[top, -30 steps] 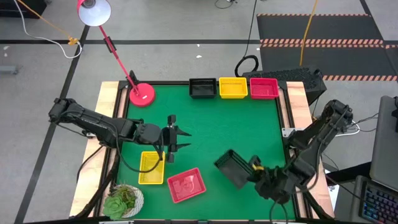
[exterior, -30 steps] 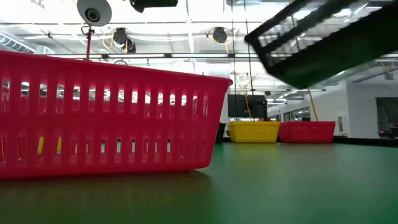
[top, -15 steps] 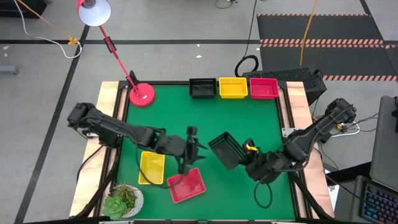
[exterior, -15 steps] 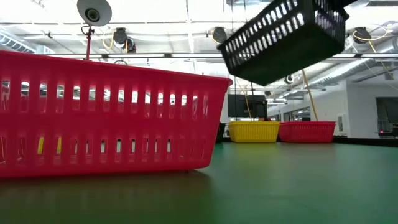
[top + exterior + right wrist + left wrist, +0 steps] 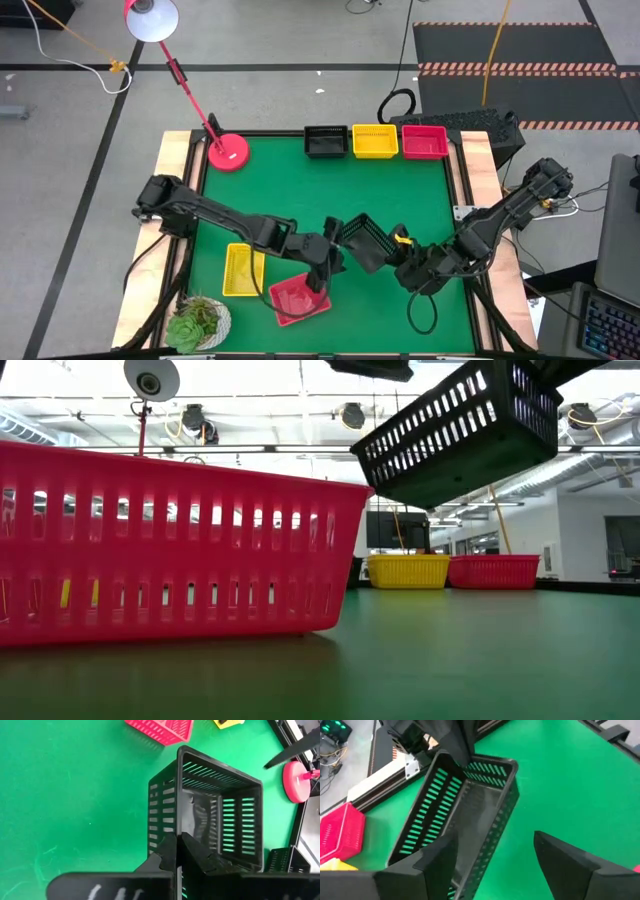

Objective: Stack baskets by color
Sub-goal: Stack the bottom black bin on the top black bins

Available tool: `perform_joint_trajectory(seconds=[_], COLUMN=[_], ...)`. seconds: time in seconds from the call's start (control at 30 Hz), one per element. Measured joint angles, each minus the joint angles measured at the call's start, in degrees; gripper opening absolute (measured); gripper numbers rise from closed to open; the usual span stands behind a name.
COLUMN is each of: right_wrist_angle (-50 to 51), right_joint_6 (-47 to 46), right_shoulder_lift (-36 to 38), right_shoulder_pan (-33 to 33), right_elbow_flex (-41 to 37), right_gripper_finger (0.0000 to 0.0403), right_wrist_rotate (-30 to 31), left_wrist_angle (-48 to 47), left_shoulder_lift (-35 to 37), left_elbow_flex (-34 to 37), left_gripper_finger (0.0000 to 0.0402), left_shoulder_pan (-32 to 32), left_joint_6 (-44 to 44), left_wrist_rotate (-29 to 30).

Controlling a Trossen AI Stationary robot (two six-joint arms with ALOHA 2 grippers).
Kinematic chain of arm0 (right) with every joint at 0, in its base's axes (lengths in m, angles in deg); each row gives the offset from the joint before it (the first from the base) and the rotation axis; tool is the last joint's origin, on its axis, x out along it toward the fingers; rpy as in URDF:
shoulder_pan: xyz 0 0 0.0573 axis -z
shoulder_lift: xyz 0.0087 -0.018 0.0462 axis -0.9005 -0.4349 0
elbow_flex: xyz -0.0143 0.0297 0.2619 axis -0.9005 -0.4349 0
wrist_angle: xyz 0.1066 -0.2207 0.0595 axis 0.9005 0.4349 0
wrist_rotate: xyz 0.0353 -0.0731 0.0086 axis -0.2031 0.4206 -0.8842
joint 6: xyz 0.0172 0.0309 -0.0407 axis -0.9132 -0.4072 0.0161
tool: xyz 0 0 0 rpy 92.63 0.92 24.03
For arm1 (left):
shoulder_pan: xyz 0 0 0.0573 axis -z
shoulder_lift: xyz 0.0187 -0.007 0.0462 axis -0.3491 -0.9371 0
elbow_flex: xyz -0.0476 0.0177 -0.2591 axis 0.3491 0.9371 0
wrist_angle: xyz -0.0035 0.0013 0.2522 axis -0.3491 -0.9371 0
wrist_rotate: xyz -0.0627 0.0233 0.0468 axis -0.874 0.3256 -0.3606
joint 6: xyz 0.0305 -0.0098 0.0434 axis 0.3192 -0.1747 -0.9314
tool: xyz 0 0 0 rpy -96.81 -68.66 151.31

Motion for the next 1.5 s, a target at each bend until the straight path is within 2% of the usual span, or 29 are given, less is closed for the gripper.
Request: perform_joint_trajectory(seconds=[0.23,0.4,0.7,1.5], right_wrist_angle=[-0.44,-1.3,-1.43,-2.5], right_joint_6=[1.38,2.06,2.47,3.99], right_shoulder_lift=[0.0,0.0,0.0,0.0], right_shoulder_pan=[0.0,0.35,0.37,0.74], right_elbow_flex=[0.01,0.0,0.0,0.02], right_gripper_finger=[0.0002,0.0003,0.0003,0.0004], right_wrist_rotate=[0.0,0.02,0.0,0.13], left_wrist_angle=[0.09,-0.26,-1.13,0.57], left_shoulder_lift=[-0.99,-1.26,-1.46,-3.3], left_elbow_flex=[-0.02,0.0,0.0,0.09], left_gripper_finger=[0.0216,0.0167,0.0093,0.0085], left_shoulder_pan=[-2.36,-3.06,-3.58,-4.25], left_joint_6=[-0.85,-4.23,-5.77,-7.45], left_wrist_rotate=[-1.44,-5.37,-5.85,-7.36])
